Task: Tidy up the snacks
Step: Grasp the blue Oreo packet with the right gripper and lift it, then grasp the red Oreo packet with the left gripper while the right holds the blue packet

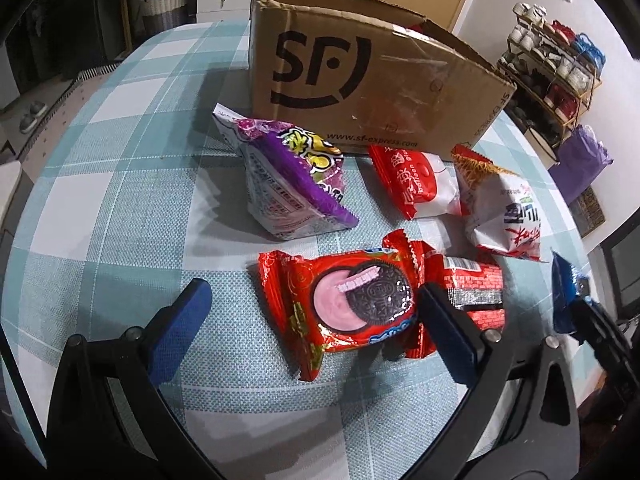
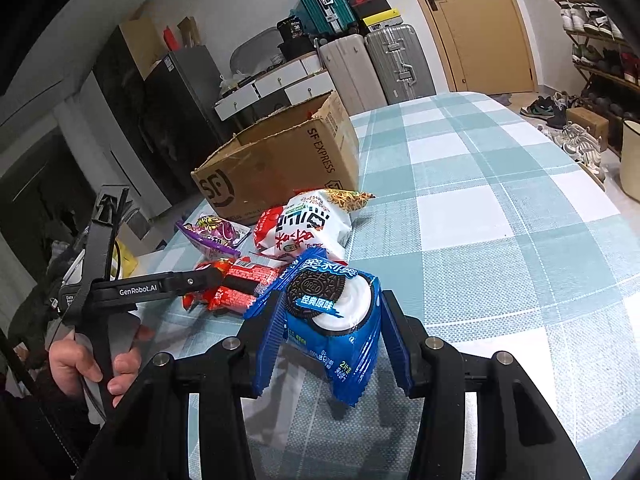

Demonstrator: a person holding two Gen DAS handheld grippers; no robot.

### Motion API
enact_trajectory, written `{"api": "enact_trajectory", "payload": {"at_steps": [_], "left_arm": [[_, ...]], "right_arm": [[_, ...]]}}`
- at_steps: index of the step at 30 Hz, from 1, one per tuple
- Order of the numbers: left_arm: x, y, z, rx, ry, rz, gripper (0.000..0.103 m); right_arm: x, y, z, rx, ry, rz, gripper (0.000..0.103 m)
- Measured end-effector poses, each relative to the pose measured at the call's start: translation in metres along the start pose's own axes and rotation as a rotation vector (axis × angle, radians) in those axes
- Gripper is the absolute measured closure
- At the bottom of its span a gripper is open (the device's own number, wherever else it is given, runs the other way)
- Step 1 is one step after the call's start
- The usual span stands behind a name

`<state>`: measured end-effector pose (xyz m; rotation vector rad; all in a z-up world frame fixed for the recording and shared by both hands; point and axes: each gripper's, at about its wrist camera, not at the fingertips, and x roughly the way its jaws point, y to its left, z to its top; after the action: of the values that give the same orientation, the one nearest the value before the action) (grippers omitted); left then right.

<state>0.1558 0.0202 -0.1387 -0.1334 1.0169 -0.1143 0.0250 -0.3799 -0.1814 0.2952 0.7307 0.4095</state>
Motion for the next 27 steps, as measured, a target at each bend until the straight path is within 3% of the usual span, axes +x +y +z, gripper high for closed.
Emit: {"api": "enact_trajectory", "payload": {"at_steps": [4, 6, 8, 13, 27], "left_arm": [[-0.002, -0.005, -0.001, 0.023, -0.014, -0.01, 0.017], [-0.005, -0.009, -0.003, 0.047, -0.023, -0.011, 0.041], [-0.006, -0.017, -0.006, 0.092, -0.034, 0.006, 0.053], [-0.011, -0.025, -0.012, 0.154, -0.066, 0.029, 0.055], [-0.036, -0.014, -0.006, 0.138, -0.095, 0.003, 0.056]], "right_arm": [[-0.002, -0.002, -0.001, 0.006, -0.003, 0.0, 0.056], [-0.002, -0.002, -0.001, 0.008, -0.004, -0.001, 0.056], [-0.003, -0.003, -0.001, 0.011, -0.006, 0.0, 0.056], [-0.005, -0.004, -0.001, 0.012, -0.015, -0.003, 0.056], [-0.02, 0.0, 0.004, 0.012, -0.049, 0.006, 0.056]]}}
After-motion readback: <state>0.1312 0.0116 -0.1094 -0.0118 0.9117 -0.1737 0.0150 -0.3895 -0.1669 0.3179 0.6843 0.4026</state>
